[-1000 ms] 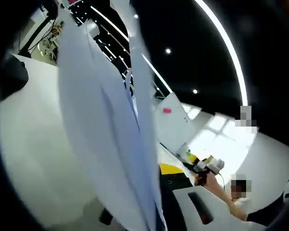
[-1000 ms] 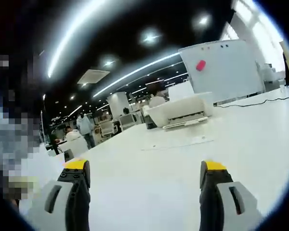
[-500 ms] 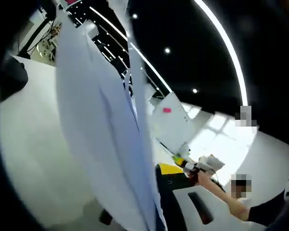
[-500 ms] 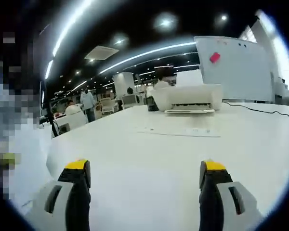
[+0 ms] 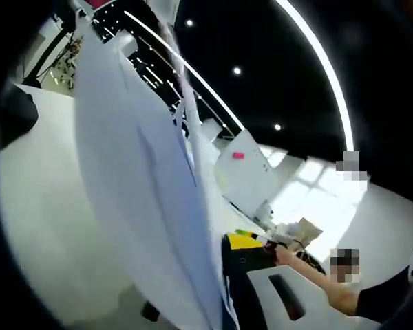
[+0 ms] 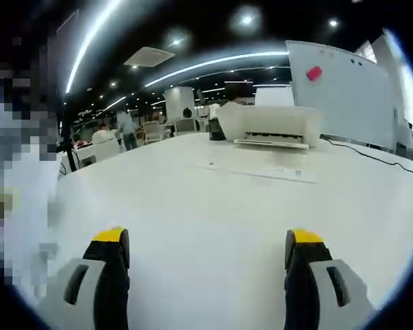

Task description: Organize the stack of printing papers by aligning and flattening the scattered papers on the table

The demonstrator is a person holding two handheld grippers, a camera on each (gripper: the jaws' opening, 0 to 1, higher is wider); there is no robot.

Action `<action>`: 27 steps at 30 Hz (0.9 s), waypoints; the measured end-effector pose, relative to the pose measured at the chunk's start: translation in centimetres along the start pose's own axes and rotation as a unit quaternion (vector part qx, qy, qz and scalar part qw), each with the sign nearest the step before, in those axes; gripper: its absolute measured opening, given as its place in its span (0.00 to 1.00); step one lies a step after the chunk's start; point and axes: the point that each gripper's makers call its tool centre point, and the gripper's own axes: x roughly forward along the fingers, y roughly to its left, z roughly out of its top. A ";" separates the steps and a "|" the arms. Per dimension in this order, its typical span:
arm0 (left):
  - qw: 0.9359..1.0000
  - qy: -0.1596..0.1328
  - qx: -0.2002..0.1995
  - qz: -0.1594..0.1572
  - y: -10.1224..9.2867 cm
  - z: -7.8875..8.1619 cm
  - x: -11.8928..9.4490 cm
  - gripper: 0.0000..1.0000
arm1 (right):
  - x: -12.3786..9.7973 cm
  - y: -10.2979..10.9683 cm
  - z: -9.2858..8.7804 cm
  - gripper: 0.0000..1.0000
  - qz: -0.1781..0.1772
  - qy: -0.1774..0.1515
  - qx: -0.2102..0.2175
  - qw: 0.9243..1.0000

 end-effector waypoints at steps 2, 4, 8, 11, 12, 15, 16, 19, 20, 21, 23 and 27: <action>1.000 0.000 0.000 0.000 0.0 0.0 0.0 0.07 | 0.1 0.0 -0.3 0.88 -0.001 0.005 -0.005 1.000; 1.000 0.000 -0.002 0.000 0.0 0.0 0.0 0.07 | -0.3 1.1 -1.2 0.88 0.000 0.026 -0.023 0.999; 1.000 0.001 -0.002 0.001 0.0 -0.1 0.0 0.07 | -0.7 1.8 -2.0 0.86 0.006 0.041 -0.047 0.998; 1.000 0.002 -0.001 0.001 0.0 -0.1 0.0 0.07 | -1.2 2.3 -2.0 0.86 0.009 0.039 -0.045 0.998; 1.000 0.002 -0.001 0.001 0.0 -0.1 0.0 0.07 | -1.3 2.4 -2.0 0.85 0.009 0.039 -0.046 0.998; 1.000 0.003 -0.001 0.002 0.0 -0.1 0.0 0.07 | -1.8 2.8 -2.1 0.85 0.009 0.037 -0.046 0.998; 1.000 0.002 -0.001 0.002 0.0 -0.1 0.0 0.07 | -1.9 3.0 -2.2 0.85 0.010 0.037 -0.046 0.998; 1.000 0.003 0.000 0.002 0.1 -0.1 0.0 0.07 | -1.8 2.9 -2.1 0.82 0.012 0.038 -0.045 0.998; 1.000 0.004 0.000 0.002 0.1 -0.1 0.0 0.07 | -1.6 2.7 -2.0 0.78 0.015 0.038 -0.046 0.998; 1.000 0.004 0.001 0.002 0.1 -0.1 0.0 0.07 | -1.2 2.7 -1.9 0.76 0.022 0.038 -0.049 0.998; 1.000 0.004 0.001 0.002 0.1 -0.1 0.0 0.07 | -1.1 3.0 -2.0 0.71 0.027 0.037 -0.050 0.998; 1.000 0.004 0.003 0.002 0.0 -0.1 0.0 0.07 | -0.8 3.1 -2.0 0.67 0.032 0.033 -0.054 0.997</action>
